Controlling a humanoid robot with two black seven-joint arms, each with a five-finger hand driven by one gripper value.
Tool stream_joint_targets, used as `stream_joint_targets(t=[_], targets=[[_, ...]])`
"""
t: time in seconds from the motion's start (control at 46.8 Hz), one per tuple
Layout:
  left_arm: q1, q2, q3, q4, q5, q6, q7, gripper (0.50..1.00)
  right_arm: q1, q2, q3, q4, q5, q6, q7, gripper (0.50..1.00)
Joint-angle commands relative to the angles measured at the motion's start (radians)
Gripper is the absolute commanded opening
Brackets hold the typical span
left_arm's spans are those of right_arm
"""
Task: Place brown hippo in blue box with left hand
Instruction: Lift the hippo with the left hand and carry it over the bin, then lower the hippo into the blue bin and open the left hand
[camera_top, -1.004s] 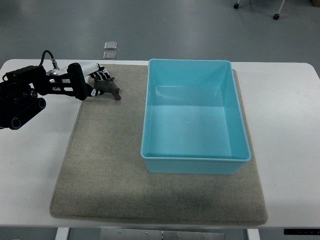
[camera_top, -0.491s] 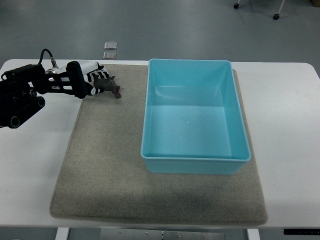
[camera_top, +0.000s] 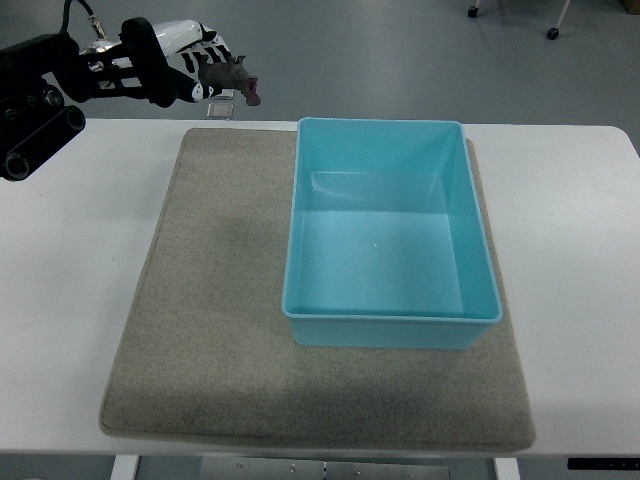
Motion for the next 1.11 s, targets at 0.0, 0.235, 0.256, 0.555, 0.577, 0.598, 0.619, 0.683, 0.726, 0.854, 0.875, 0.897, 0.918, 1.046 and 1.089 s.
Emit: stream_joint_targets(t=[0.0,0.235,0.256,0.555,0.577,0.598,0.619,0.683,0.726,0.854,0.875,0.897,0.918,1.046,1.089], targets=[[-0.031,0.000,0.000,-0.062,-0.002,-0.011,0.000,0.500,0.000,0.000,0.000,0.000,0.000,0.000,0.000,0.936],[-0.054,-0.012,0.002,-0.249,0.009,-0.065,0.001,0.500,0.000,0.000,0.000,0.000,0.000,0.000,0.000,0.936],[-0.053,-0.014,0.004,-0.267,0.011,-0.069,0.001,0.500,0.000,0.000,0.000,0.000,0.000,0.000,0.000,0.936],[-0.053,-0.116,0.148,-0.392,0.023,-0.081,0.035,0.500,0.000,0.000,0.000,0.000,0.000,0.000,0.000,0.936],[-0.051,-0.127,0.157,-0.392,0.023,-0.081,0.035,0.500,0.000,0.000,0.000,0.000,0.000,0.000,0.000,0.936],[-0.050,-0.138,0.169,-0.392,0.026,-0.081,0.037,0.500,0.000,0.000,0.000,0.000,0.000,0.000,0.000,0.936],[-0.048,-0.147,0.181,-0.392,0.030,-0.080,0.038,0.500,0.000,0.000,0.000,0.000,0.000,0.000,0.000,0.936],[-0.047,-0.166,0.221,-0.392,0.040,-0.075,0.038,0.500,0.000,0.000,0.000,0.000,0.000,0.000,0.000,0.936],[-0.045,-0.176,0.244,-0.389,0.046,-0.069,0.040,0.500,0.000,0.000,0.000,0.000,0.000,0.000,0.000,0.936],[-0.037,-0.215,0.284,-0.381,0.075,-0.063,0.044,0.500,0.000,0.000,0.000,0.000,0.000,0.000,0.000,0.936],[-0.036,-0.219,0.289,-0.381,0.083,-0.063,0.047,0.500,0.000,0.000,0.000,0.000,0.000,0.000,0.000,0.936],[-0.036,-0.221,0.292,-0.381,0.090,-0.062,0.051,0.500,0.000,0.000,0.000,0.000,0.000,0.000,0.000,0.936],[-0.036,-0.222,0.297,-0.378,0.099,-0.060,0.057,0.500,0.000,0.000,0.000,0.000,0.000,0.000,0.000,0.936],[-0.022,-0.242,0.303,-0.370,0.132,-0.058,0.067,0.500,0.000,0.000,0.000,0.000,0.000,0.000,0.000,0.936],[-0.017,-0.247,0.303,-0.369,0.141,-0.060,0.067,0.500,0.000,0.000,0.000,0.000,0.000,0.000,0.000,0.936]])
